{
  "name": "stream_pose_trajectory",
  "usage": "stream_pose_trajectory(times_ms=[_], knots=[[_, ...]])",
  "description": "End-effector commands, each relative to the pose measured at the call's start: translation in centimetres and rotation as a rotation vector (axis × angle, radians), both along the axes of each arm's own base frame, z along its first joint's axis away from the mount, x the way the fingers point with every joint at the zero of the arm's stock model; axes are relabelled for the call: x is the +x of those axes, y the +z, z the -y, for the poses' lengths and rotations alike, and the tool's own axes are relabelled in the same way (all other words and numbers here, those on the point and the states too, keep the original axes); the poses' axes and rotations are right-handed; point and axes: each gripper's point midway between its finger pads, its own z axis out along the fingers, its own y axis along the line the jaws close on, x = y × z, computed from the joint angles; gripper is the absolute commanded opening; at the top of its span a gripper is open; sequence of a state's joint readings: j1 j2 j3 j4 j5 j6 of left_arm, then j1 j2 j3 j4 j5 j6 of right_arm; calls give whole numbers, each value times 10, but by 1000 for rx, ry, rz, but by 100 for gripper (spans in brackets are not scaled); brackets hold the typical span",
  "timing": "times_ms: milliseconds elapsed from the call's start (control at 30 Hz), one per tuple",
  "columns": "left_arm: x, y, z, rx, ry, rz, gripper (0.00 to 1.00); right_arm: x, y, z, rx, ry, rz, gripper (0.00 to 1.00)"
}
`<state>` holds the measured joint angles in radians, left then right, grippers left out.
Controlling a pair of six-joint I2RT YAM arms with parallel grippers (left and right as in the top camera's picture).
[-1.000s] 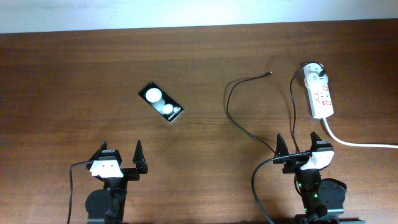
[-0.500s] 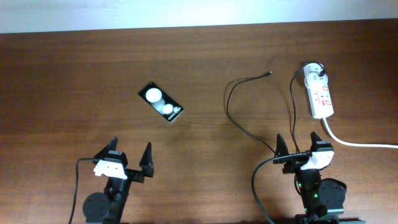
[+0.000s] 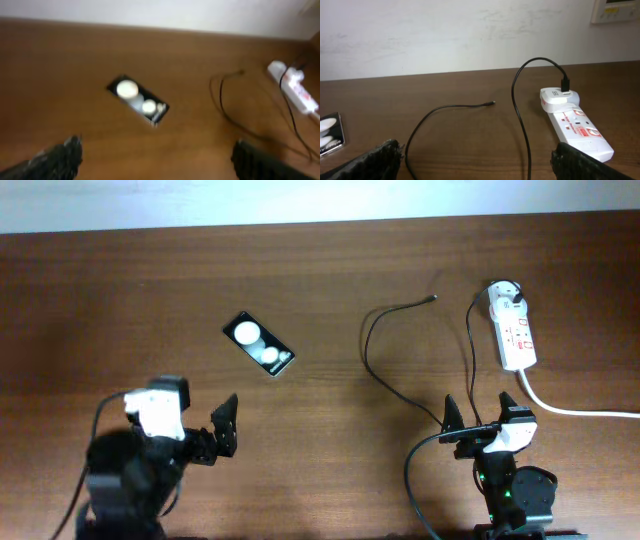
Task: Plug charger to phone and switch on socket
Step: 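Reach the left gripper forward over the black phone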
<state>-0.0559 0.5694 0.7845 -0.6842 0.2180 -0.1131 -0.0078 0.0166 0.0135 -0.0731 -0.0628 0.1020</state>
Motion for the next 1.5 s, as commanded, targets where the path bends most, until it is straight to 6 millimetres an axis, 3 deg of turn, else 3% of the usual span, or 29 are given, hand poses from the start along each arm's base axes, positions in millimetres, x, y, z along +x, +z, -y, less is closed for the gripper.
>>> stream_pose_trajectory(times_ms=[0,100,233,367,433,533,600,733,800,1033,1267,1467], knots=[[10,15,15,-38,-68,-183,99,0,-3,3,3,-16,-4,99],[-3,-3,48,-167,-236,-386,99,0,-3,3,3,-16,-4,99],[3,-29,50,-184,-234,-520,99,0,-3,3,3,-17,-4,99],[21,-60,5,-126,162,-654,99,0,-3,3,3,-16,-4,99],[31,-52,-3,-80,285,-655,99,0,-3,3,3,-16,-4,99],[65,-32,2,-46,391,-628,99,0,-3,3,3,-16,-4,99],[93,-37,6,-64,457,-657,99,0,-3,3,3,-16,-4,99],[148,-83,21,-69,507,-769,99,0,-3,3,3,-16,-4,99],[166,-108,29,-99,535,-818,99,0,-3,3,3,-16,-4,99],[198,-162,42,-139,552,-848,99,0,-3,3,3,-16,-4,99],[217,-223,46,-117,562,-887,99,0,-3,3,3,-16,-4,99],[224,-247,47,-113,564,-890,99,0,-3,3,3,-16,-4,99]])
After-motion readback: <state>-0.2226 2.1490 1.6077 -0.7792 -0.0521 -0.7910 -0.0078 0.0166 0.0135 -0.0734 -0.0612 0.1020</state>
